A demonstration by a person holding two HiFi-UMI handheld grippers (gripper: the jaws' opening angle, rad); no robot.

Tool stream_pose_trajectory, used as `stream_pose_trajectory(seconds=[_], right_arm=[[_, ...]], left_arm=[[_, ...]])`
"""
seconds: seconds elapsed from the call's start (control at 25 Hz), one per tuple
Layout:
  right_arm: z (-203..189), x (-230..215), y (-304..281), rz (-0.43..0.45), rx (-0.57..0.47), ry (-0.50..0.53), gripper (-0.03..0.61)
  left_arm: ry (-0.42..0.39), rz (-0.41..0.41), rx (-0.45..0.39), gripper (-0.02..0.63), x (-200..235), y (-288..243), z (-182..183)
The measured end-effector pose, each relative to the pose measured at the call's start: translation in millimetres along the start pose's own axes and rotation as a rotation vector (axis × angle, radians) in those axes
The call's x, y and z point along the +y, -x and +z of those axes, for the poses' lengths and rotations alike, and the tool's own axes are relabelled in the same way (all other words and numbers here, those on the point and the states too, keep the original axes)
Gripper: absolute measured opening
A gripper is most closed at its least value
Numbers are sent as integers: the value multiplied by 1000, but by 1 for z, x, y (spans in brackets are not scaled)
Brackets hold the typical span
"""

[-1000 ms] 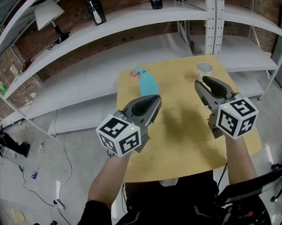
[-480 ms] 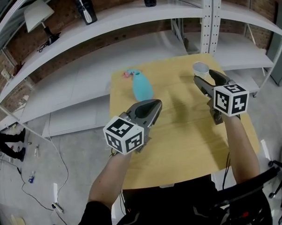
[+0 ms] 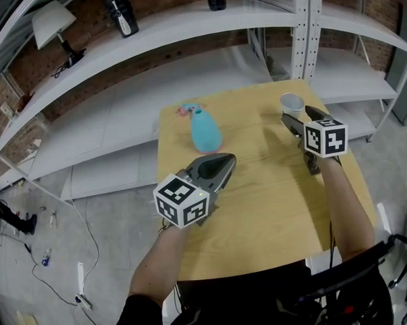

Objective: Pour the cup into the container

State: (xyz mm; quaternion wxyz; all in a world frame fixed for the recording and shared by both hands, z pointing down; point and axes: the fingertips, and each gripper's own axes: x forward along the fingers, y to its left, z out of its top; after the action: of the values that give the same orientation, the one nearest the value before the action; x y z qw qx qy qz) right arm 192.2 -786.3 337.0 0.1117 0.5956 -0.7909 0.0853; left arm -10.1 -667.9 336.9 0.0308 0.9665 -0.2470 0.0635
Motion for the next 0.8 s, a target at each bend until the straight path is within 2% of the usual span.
stream_pose_trajectory(seconds=[0.4, 0.8], right_arm=[[-5, -1, -27, 15, 24, -7, 331], [-6, -3, -34, 10, 42, -60, 314]], left_arm=[[-29, -51, 11, -8, -6, -2, -2], [-34, -72, 9, -8, -5, 6, -3]])
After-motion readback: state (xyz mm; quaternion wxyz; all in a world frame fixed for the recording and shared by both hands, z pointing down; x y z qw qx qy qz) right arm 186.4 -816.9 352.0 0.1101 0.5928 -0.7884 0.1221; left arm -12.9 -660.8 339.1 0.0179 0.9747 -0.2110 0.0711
